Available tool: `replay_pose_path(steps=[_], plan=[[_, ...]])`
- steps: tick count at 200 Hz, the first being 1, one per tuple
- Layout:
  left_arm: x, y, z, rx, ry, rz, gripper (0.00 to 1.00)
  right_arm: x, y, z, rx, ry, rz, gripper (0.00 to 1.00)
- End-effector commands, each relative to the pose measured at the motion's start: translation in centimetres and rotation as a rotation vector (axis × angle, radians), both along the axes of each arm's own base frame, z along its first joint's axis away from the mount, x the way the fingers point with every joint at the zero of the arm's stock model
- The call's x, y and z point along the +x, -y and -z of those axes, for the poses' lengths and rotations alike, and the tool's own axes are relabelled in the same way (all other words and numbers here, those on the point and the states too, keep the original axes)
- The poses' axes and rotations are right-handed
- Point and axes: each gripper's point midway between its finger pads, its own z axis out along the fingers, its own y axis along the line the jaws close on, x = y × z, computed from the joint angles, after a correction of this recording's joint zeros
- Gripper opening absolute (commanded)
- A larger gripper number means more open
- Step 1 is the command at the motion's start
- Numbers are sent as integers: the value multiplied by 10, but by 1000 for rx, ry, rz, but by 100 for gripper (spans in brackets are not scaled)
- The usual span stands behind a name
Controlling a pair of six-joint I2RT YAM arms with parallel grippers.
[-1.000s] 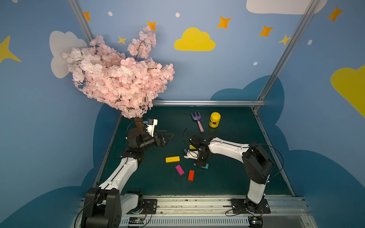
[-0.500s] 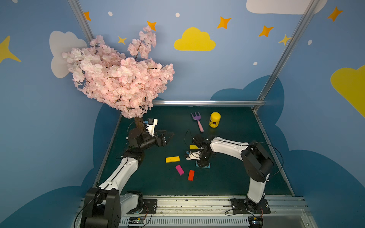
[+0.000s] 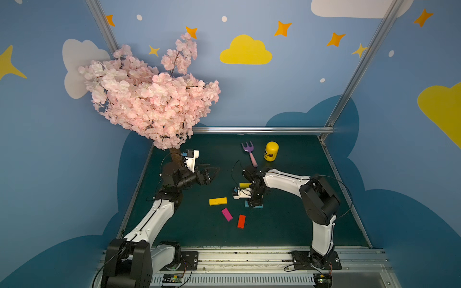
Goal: Assemble the letter p with building blocks
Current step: Assemble the building block at the center of the board.
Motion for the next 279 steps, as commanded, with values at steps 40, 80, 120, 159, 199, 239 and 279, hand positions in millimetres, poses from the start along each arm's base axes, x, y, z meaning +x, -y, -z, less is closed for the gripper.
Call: replay_pose_path(steps=[40,80,120,159,199,239,279], plan=[[1,1,-14,10,41,-4,100,4,12,14,-52,-18,-11,32],[-1,0,-14,15,46,-11,100,0,19,7,-50,-40,-22,31],[-1,1,-14,16,46,-11,100,5,24,1,-50,-44,-13,30],[-3,1,-14,16,48,-12,100,3,23,5,-50,-58,-29,30],[-4,0,-14,18,50,-20,100,2,21,7,-48,-77,-42,30],[-4,0,-15,19,53,-20,100,0,14,5,-40,-102,-58,29],[-5,0,-15,20,53,-22,100,-5,8,8,-45,-107,-80,28]])
